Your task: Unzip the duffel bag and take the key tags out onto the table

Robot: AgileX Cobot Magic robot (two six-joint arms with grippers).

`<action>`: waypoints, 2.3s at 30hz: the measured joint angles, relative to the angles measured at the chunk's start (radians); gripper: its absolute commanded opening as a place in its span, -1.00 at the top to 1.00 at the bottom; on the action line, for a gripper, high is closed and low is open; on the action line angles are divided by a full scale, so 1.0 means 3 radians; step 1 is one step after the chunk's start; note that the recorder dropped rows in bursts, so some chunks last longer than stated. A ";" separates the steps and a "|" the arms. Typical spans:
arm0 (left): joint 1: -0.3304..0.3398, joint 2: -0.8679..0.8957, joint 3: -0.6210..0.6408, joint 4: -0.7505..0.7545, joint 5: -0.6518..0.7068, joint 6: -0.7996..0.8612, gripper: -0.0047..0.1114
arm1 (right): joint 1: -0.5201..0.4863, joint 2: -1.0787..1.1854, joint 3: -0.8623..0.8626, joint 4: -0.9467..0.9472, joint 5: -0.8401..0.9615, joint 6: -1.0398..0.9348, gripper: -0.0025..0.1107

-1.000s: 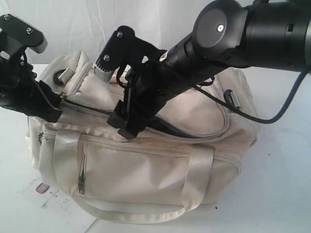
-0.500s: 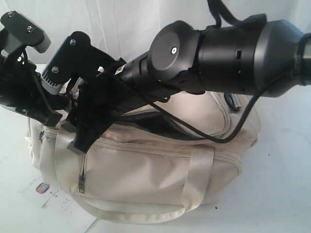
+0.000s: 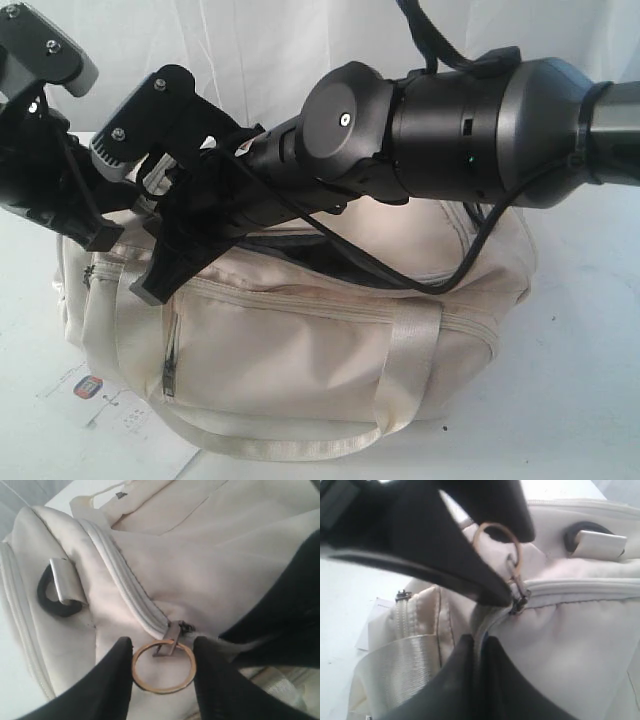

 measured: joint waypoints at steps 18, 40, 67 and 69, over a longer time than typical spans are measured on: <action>0.0018 0.0323 -0.0072 0.0030 -0.0480 0.0043 0.92 | 0.0000 0.0000 0.0000 0.0008 0.0044 0.0005 0.96; 0.0314 0.0917 -0.0896 0.0023 -0.0201 0.0141 0.92 | 0.0000 0.0000 -0.0008 0.0013 0.0010 0.0012 0.96; 0.0508 0.2100 -0.2088 0.0109 -0.0083 0.0194 0.92 | 0.0000 0.0002 -0.0008 0.0007 0.0013 0.0064 0.96; 0.0508 0.2155 -0.2118 0.0109 -0.0107 0.0215 0.92 | 0.0000 0.0002 -0.0008 0.0007 0.0021 0.0064 0.96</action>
